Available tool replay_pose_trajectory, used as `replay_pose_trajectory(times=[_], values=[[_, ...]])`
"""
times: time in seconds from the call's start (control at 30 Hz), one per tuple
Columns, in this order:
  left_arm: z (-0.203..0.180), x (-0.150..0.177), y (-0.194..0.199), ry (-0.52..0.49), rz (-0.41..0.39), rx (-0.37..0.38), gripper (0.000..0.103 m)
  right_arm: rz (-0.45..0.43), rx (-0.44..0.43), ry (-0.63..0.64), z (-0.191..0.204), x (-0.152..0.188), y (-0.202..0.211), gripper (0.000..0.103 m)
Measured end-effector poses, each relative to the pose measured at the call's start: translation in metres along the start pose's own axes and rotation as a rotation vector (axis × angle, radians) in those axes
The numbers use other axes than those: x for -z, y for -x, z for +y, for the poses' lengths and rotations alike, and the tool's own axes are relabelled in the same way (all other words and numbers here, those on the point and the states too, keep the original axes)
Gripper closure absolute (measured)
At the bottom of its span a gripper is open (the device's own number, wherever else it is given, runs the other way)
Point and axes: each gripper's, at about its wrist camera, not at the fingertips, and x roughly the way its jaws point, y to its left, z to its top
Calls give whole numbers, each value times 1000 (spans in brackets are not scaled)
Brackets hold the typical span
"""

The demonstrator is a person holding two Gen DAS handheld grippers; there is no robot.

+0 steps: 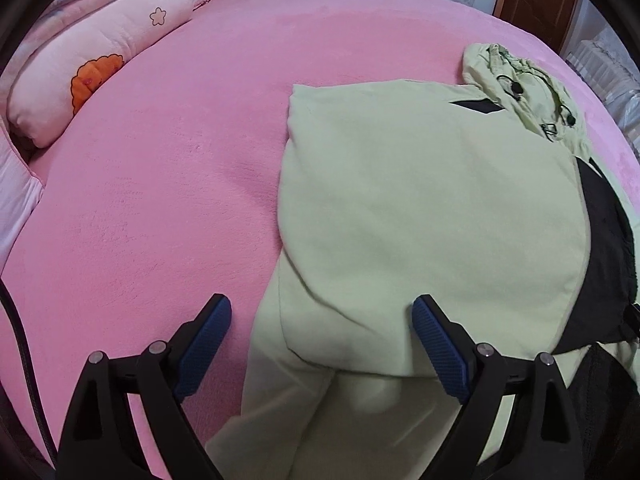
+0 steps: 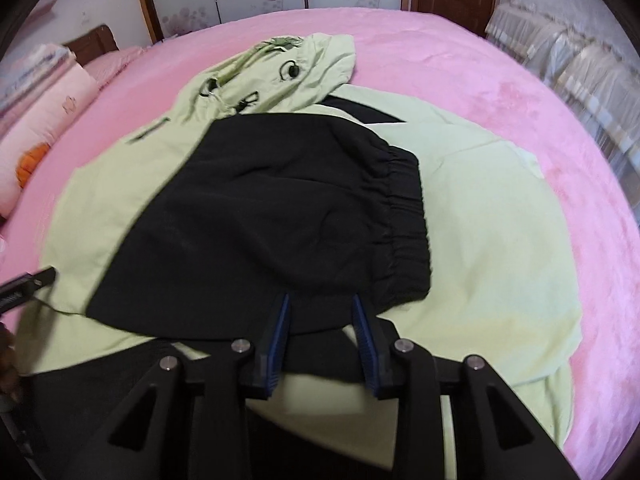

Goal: Fold large clothes

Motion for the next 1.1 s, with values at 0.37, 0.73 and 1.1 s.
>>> replay_pose_trajectory(times=[0.37, 0.73, 1.1], values=[[-19, 16, 118, -29, -147, 59, 12, -113, -49, -17, -11, 16, 108, 70], [12, 95, 242, 14, -293, 56, 9, -292, 49, 11, -31, 86, 238, 70], [52, 192, 290, 1, -406, 76, 9, -418, -32, 77, -51, 176, 306, 68]])
